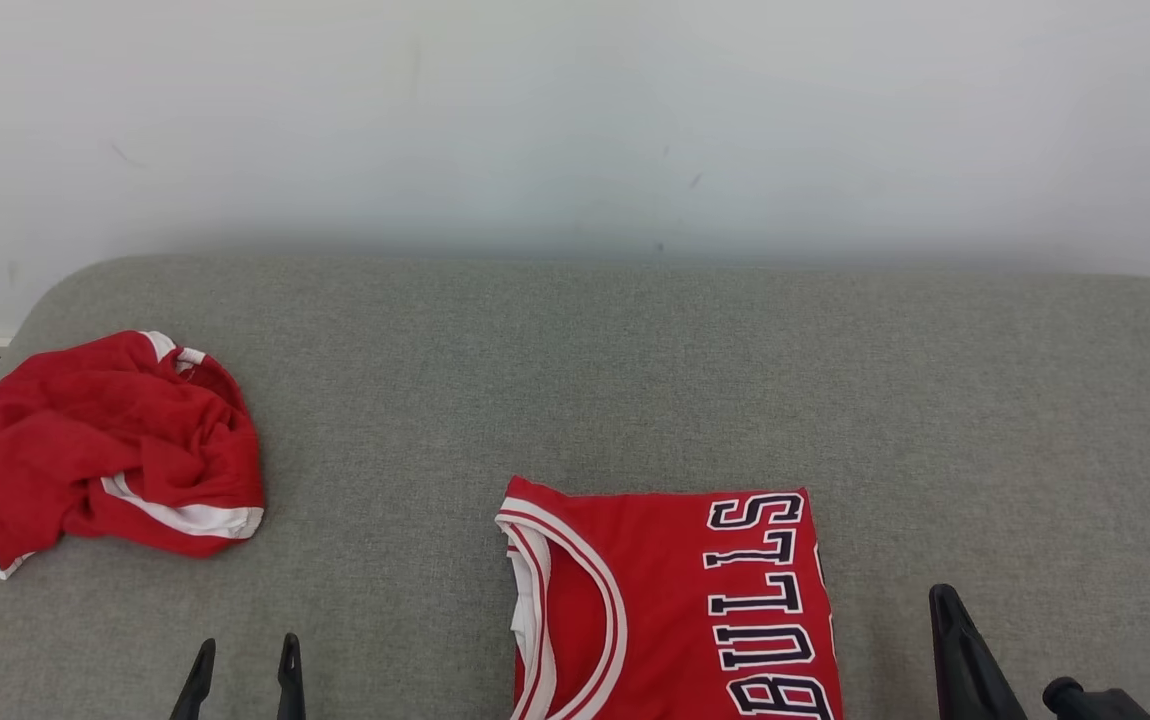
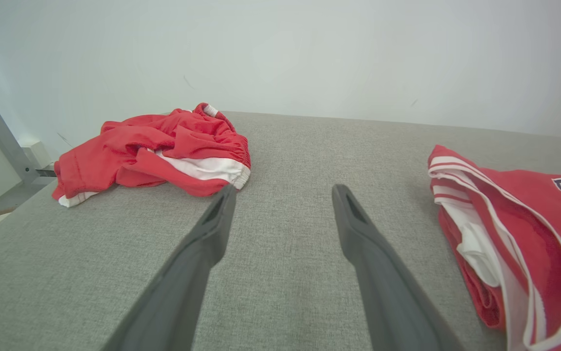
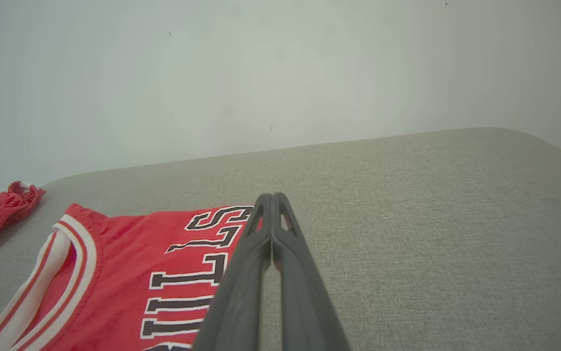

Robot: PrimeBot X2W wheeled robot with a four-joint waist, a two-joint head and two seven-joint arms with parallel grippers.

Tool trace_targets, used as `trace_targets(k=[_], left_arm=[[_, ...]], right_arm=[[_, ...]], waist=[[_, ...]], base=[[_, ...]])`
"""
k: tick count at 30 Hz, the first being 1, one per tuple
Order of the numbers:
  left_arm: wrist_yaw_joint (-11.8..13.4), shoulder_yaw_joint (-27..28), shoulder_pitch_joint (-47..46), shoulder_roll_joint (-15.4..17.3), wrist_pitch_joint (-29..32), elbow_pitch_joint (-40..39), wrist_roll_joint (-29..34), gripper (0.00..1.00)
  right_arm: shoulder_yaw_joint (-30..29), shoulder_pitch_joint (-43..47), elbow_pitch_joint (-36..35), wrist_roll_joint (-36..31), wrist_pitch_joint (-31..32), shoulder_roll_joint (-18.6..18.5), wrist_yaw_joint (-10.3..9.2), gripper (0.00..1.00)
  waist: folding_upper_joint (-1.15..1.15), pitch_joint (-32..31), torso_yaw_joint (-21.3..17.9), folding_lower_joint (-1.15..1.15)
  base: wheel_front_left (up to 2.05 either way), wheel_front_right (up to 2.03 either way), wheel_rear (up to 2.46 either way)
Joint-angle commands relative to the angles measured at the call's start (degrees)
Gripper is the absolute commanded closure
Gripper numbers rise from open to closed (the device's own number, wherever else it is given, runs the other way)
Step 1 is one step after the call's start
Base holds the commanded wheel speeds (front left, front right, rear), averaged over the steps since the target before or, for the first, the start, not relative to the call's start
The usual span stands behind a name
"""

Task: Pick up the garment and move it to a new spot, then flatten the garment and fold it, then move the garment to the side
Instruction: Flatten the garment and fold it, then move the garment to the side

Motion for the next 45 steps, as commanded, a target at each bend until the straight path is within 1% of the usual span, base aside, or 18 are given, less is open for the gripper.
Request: trace_targets(k=[1, 5, 6, 7, 8, 9, 10, 17, 35, 45], left_arm=[[0.12, 0.05, 0.93, -0.02, -0.23, -0.20, -0.10, 0.00], [0.10, 0.27, 1.29, -0.02, -0.23, -0.33, -0.27, 0.00], [0.12, 0.29, 1.36, -0.02, -0.23, -0.37, -0.31, 0.00], [0.15, 0.28, 1.38, -0.02, -0.23, -0.34, -0.32, 0.00], [0.18, 0.27, 1.35, -0.02, -0.23, -0.31, -0.32, 0.00], [0.21, 0.27, 1.24, -0.02, -0.23, -0.27, -0.35, 0.00], [0.24, 0.24, 1.12, -0.02, -0.23, -0.24, -0.41, 0.00], [0.44, -0.03, 1.86, -0.02, -0.23, -0.47, -0.32, 0.00], [0.22, -0.98, 2.53, -0.02, -0.23, -1.11, 4.13, 0.00], [0.12, -0.64, 2.59, -0.01, -0.23, -1.32, 4.00, 0.00]], right_arm=[[-0.40, 1.34, -0.40, -0.43, -0.22, 0.23, -0.11, 1.00], [0.11, 2.97, 0.03, -0.19, -0.22, 0.36, -0.11, 1.00], [0.20, 3.28, 0.16, 0.14, -0.22, 0.35, -0.11, 0.89], [0.36, 3.56, 0.28, 0.15, -0.22, 0.35, -0.11, 0.62], [0.53, 3.76, 0.42, 0.14, -0.22, 0.35, -0.11, 0.42], [0.58, 3.91, 0.53, 0.16, -0.22, 0.36, -0.11, 0.02], [0.57, 3.98, 0.60, 0.18, -0.22, 0.36, -0.11, 0.00], [-0.34, 4.43, 1.13, 0.67, -0.22, 0.38, -0.11, 0.00], [-0.34, 4.14, 3.01, -1.10, -0.22, 0.38, -0.11, 0.00], [-0.60, 4.05, 3.07, -1.29, -0.22, 0.37, -0.11, 0.00]], waist=[[0.00, -0.21, -0.21, 0.00], [0.00, -0.33, -0.51, 0.00], [0.00, -0.35, -0.59, 0.00], [0.00, -0.40, -0.66, 0.00], [0.00, -0.44, -0.72, 0.00], [0.00, -0.48, -0.76, 0.00], [0.00, -0.52, -0.78, 0.00], [0.00, -1.08, -0.73, 0.00], [0.00, -1.30, -0.74, 0.00], [0.00, -1.27, -0.64, 0.00]], base=[[0.00, 0.00, 0.00], [0.00, 0.00, 0.00], [0.00, 0.00, 0.00], [0.00, 0.00, 0.00], [0.00, 0.00, 0.00], [0.00, 0.00, 0.00], [0.00, 0.00, 0.00], [0.00, 0.00, 0.00], [0.00, 0.00, 0.00], [0.00, 0.00, 0.00]])
